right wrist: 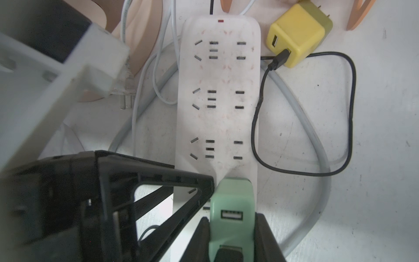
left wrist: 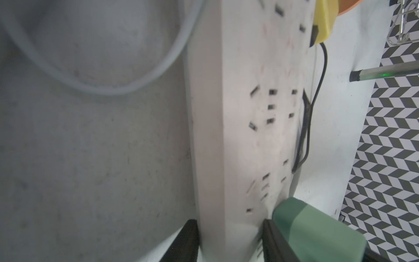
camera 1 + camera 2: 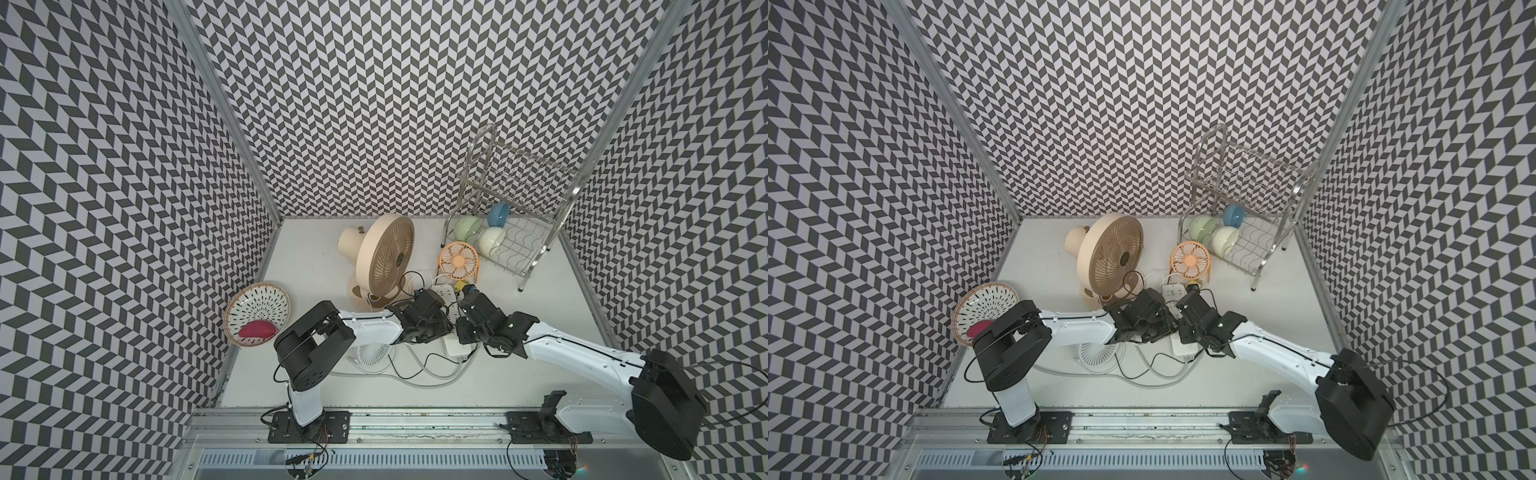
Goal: Unplug the desk fan from the power strip
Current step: Remove the plug from the socket.
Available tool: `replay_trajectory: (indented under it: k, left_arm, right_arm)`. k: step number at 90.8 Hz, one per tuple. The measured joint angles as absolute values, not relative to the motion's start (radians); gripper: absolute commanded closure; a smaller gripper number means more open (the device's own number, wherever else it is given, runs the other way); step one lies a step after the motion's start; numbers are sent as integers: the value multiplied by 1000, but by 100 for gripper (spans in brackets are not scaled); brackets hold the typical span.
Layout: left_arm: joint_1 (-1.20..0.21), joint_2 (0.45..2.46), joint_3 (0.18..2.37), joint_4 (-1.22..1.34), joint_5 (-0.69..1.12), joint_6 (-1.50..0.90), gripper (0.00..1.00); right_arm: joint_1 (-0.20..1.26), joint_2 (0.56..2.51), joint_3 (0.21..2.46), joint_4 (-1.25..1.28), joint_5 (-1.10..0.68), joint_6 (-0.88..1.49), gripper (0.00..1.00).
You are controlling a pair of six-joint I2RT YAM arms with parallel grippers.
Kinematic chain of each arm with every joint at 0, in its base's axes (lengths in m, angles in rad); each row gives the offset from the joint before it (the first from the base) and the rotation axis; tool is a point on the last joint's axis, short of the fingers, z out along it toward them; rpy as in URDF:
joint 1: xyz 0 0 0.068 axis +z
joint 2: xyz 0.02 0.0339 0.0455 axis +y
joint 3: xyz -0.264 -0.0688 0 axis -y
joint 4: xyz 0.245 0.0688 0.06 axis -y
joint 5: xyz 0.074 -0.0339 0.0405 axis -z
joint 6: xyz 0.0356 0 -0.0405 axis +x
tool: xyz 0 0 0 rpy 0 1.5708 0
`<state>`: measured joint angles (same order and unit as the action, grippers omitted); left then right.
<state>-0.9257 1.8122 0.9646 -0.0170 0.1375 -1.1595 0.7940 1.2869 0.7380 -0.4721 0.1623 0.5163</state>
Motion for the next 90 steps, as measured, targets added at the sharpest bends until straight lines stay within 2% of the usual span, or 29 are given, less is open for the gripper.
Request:
replay_trajectory:
  k: [73,90]
  left_arm:
    - [-924,1820,950,33,194,-1205,59]
    - [-922,1829,950,52,197,-1211,59]
  right_arm:
    - [803,1252,745,-557,186,516,83]
    - [812,1179,754,-553,209,522,84]
